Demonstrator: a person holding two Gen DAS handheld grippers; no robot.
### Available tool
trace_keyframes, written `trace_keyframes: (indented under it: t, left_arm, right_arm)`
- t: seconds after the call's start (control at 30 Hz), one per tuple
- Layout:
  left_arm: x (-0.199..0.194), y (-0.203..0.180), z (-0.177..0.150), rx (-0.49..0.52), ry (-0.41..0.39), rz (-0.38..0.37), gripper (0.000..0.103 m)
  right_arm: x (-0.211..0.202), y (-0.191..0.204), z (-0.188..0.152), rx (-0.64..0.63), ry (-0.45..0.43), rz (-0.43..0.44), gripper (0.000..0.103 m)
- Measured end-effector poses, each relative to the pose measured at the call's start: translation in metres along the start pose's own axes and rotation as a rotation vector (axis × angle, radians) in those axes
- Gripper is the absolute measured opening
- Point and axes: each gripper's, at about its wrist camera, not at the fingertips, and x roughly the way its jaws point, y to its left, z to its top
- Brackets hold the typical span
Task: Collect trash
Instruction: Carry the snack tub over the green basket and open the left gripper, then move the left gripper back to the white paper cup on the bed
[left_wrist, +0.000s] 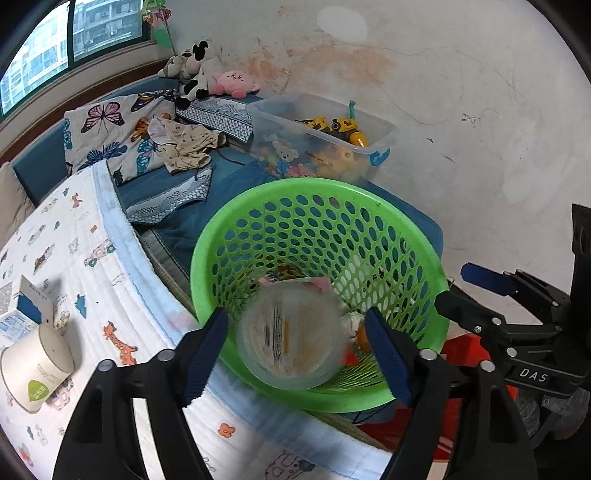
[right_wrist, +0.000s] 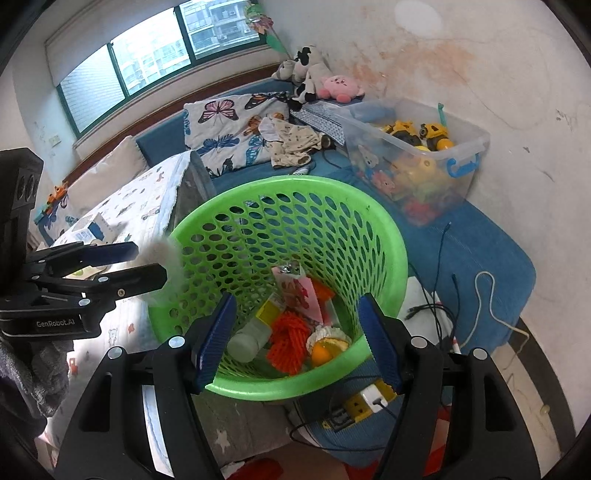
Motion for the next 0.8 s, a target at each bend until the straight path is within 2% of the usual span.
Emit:
trace_keyframes:
  t: [0.17,0.37,0.6,0.8]
  left_arm:
    - [-0.007,0.003,-0.001,-0.011,-0.014,-0.017,0.075]
    - [-0.029,0.017,-0.011,-0.029,-0.049,0.005,0.075]
    - [-0.063,0.055,-0.031,-0.089,-0.096,0.069,0.075]
    - [-0.086,0.102,-0.051,-0.167,-0.128,0.157,0.075]
  right_arm:
    - [-0.002,0.000,-0.001,0.001,-0.003,0.003,0.069]
    - [-0.006,0.010,-0.002,-0.012,-0.007,0.017,0.069]
    - [-0.005,0.025,0.001,-0.038,-0.003,0.035,0.070]
    - [-0.005,0.043,0.005,-0.063,-0.005,0.054,0.071]
